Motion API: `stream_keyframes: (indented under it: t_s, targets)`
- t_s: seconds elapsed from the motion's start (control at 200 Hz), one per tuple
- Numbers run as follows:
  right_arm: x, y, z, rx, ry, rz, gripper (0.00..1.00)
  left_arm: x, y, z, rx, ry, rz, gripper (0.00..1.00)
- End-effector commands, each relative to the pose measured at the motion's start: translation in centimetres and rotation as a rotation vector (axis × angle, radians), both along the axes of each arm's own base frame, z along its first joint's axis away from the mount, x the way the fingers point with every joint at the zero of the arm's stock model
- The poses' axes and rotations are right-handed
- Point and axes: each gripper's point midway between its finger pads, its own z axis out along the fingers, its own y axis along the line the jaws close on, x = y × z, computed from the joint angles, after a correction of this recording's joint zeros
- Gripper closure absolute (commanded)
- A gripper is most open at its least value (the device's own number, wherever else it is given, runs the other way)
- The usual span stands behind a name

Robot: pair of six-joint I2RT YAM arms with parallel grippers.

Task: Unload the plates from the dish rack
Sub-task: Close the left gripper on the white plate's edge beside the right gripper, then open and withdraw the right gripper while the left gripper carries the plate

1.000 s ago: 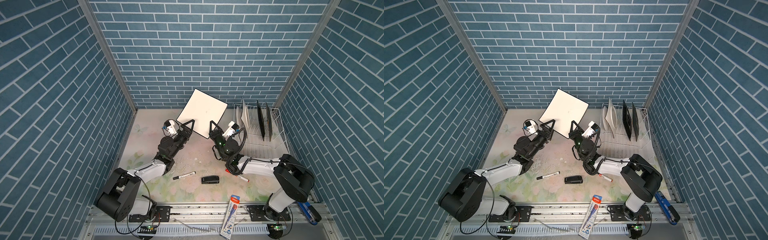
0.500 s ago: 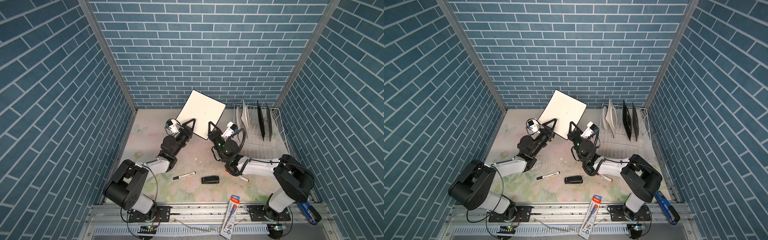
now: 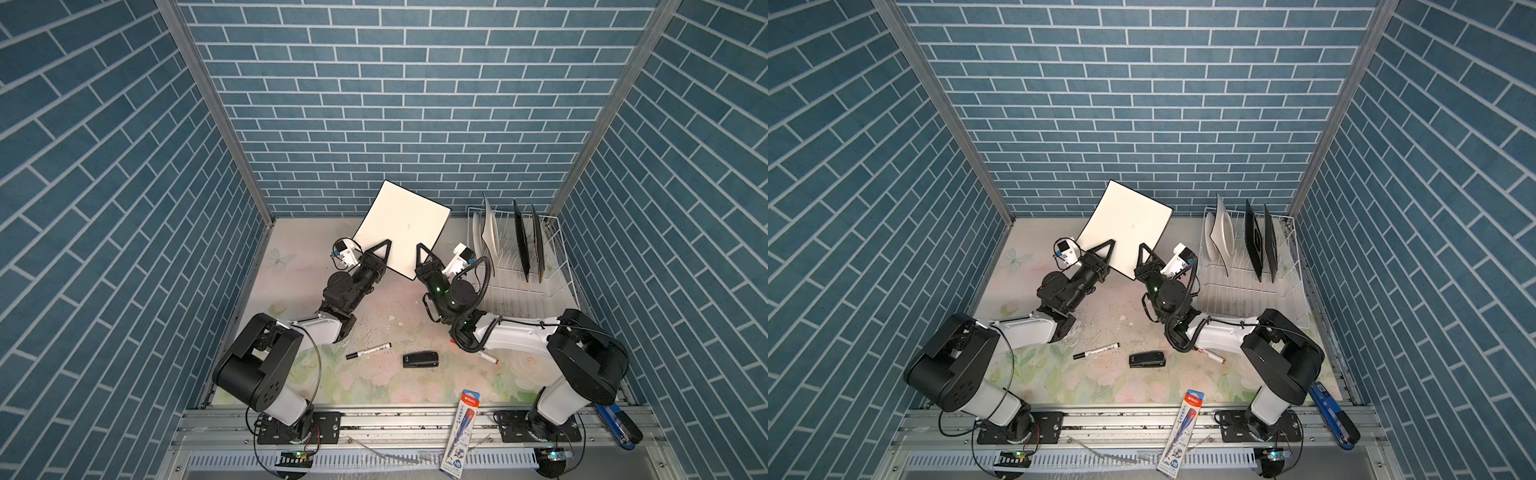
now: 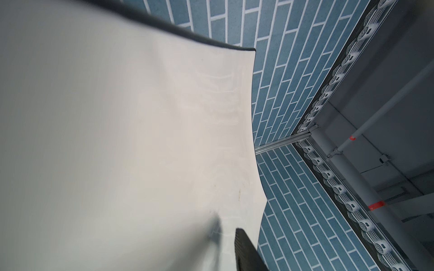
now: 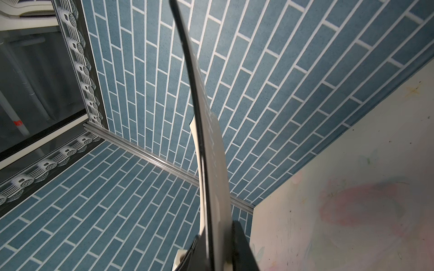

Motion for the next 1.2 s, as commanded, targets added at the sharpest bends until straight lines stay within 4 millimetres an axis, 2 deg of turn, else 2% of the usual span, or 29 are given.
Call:
stream_keyframes:
  t_s: [0.0, 0.315, 0.47, 0.54, 0.735, 0.84, 0.995, 1.055, 1.195]
  targets:
    - [-2.4, -2.5, 9.6, 0.371, -0.166, 0.055, 1.0, -0.4, -0.1, 2.2, -0.071, -0.047, -0.021, 0.69]
    - [-2.3, -2.5, 9.5, 0.368, -0.164, 0.056, 1.0, -0.3, 0.2, 1.8, -0.078, -0.041, -0.009, 0.93]
    - [-2.4, -2.4, 9.4, 0.368, -0.16, 0.063, 1.0, -0.3, 0.4, 1.8, -0.081, -0.039, 0.003, 1.0]
    - [-2.4, -2.5, 9.3, 0.366, -0.157, 0.059, 1.0, -0.3, 1.0, 1.4, -0.098, -0.023, 0.031, 1.0]
    - [-2.2, -2.5, 9.0, 0.353, -0.138, 0.054, 0.64, -0.8, 1.6, 1.6, -0.068, -0.021, 0.054, 1.0]
    - [-2.1, -2.7, 8.5, 0.344, -0.125, 0.04, 0.42, -1.2, 1.6, 2.8, -0.059, -0.055, 0.044, 1.0]
    - [-2.0, -3.3, 7.9, 0.341, -0.104, 0.02, 0.25, -1.8, 1.5, 4.6, -0.039, -0.107, 0.035, 1.0]
    - [-2.0, -3.5, 8.0, 0.341, -0.104, 0.017, 0.14, -2.0, 1.8, 4.8, -0.02, -0.11, 0.048, 1.0]
    - [-1.9, -4.0, 8.1, 0.304, -0.078, -0.004, 0.01, -2.0, 2.8, 5.3, 0.045, -0.105, 0.113, 1.0]
